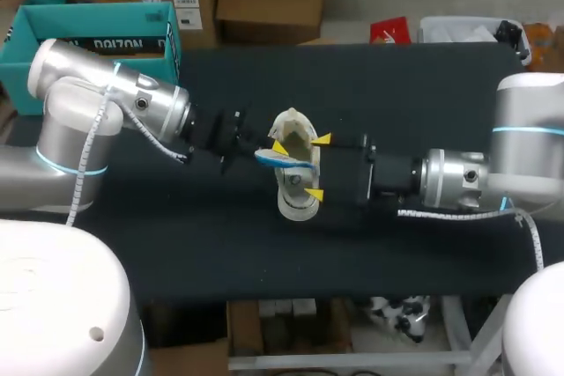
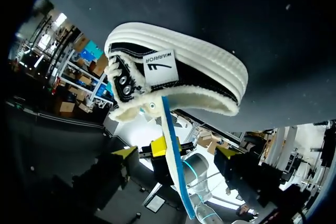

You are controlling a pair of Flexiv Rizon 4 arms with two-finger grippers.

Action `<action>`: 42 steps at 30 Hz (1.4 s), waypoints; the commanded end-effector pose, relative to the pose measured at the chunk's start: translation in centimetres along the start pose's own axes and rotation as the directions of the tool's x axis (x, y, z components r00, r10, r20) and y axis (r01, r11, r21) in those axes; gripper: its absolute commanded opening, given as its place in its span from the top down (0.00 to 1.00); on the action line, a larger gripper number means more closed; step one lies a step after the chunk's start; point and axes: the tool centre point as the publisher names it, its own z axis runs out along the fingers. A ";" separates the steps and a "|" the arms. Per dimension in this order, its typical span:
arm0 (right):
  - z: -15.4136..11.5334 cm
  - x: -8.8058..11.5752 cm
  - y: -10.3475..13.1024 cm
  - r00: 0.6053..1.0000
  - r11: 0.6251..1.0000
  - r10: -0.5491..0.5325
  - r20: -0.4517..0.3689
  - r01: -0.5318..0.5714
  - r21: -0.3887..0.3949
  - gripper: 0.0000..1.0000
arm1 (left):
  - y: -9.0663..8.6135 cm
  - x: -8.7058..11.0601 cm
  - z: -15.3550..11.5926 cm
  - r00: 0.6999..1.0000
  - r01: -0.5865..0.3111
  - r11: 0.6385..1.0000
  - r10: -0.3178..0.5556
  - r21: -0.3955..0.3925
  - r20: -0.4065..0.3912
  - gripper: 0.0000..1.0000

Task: Open the shoe tongue, take the insole out of the shoe, put the insole back into the shoe, and pack the shoe into the shoebox

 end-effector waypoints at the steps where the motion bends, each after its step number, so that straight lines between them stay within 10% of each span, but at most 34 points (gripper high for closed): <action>1: 0.3 0.3 0.4 1.000 1.000 -0.003 -0.002 0.003 -0.021 0.17 | 0.6 -0.8 1.0 0.997 -0.025 1.000 0.026 0.018 -0.070 1.00; 7: 0.7 0.8 1.0 1.000 0.998 -0.011 0.000 0.011 -0.064 0.38 | 0.5 -1.1 2.2 0.987 -0.067 0.998 0.068 0.007 -0.149 1.00; 25: 1.1 0.5 1.8 0.999 0.995 -0.022 -0.039 0.018 -0.093 0.36 | 1.1 -0.3 0.6 0.985 -0.057 0.998 0.053 -0.016 -0.164 1.00; 42: 1.2 0.9 2.6 0.998 0.996 -0.035 -0.048 0.031 -0.088 0.61 | 1.6 0.3 0.8 0.996 -0.029 0.999 0.027 -0.020 -0.090 1.00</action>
